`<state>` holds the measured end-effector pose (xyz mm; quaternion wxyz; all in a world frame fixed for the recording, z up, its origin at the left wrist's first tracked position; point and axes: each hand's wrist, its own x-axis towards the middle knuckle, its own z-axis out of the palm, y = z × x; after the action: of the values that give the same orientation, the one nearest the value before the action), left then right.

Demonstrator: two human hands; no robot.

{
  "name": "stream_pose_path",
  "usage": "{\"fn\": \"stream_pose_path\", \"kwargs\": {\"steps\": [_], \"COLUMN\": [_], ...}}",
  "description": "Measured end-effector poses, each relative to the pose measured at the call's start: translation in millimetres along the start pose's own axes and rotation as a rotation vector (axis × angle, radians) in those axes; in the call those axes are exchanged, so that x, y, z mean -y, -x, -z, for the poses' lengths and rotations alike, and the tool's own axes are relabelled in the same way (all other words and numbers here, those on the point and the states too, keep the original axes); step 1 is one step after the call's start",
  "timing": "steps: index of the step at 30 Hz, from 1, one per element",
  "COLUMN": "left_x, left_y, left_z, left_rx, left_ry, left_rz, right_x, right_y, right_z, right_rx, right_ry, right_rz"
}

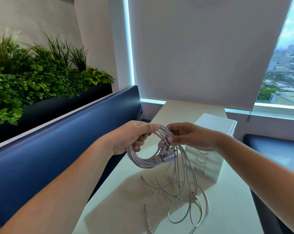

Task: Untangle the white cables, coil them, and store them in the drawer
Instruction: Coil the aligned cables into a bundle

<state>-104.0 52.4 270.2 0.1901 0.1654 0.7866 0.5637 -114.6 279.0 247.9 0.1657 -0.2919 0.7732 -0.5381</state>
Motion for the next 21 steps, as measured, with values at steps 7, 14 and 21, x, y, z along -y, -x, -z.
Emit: {"fn": "stream_pose_path", "kwargs": {"steps": [7, 14, 21], "left_x": [3.0, 5.2, 7.1], "left_y": [-0.9, -3.7, -7.1], "left_z": [-2.2, -8.7, -11.8], "left_rx": [0.015, -0.074, -0.131], "left_ry": [-0.026, 0.141, 0.335], "left_rz": [-0.008, 0.051, 0.070], "right_x": [13.2, 6.5, -14.5], "right_y": [3.7, 13.0, 16.6], "right_z": [-8.3, -11.3, -11.8], "right_rx": [-0.098, -0.352, -0.413], "right_ry": [0.450, 0.977, 0.982], "right_rz": [0.012, 0.217, 0.396]}}
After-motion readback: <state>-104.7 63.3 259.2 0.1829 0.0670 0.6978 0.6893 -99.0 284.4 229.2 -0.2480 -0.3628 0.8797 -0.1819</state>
